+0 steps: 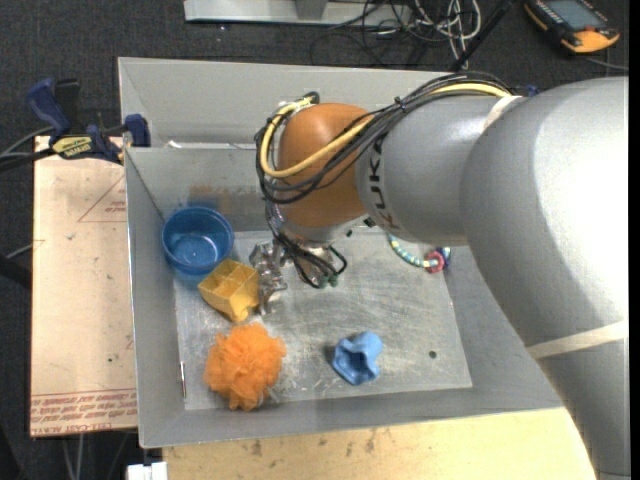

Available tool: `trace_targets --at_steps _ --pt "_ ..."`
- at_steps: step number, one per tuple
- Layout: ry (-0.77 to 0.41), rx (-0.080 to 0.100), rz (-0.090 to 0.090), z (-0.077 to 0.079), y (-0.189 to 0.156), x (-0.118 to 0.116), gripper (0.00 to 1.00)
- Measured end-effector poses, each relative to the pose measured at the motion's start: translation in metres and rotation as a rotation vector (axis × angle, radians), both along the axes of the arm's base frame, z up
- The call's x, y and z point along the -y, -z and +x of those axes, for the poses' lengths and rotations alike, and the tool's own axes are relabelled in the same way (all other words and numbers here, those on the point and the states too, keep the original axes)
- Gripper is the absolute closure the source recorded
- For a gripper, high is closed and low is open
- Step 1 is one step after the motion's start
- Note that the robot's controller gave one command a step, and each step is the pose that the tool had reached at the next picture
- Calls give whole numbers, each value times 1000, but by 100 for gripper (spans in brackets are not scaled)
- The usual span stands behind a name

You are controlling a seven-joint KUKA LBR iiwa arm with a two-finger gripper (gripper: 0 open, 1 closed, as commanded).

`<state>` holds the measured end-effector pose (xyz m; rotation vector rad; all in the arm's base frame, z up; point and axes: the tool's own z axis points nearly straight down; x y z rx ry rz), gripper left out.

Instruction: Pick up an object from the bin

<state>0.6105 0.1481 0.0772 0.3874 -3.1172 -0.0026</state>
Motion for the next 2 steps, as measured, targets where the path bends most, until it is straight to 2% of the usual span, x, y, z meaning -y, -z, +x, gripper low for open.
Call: trace_targets --at_steps 1,2 --pt "0 0 0 0 0 0 100" --pt "-154 8 1 2 -148 -15 100"
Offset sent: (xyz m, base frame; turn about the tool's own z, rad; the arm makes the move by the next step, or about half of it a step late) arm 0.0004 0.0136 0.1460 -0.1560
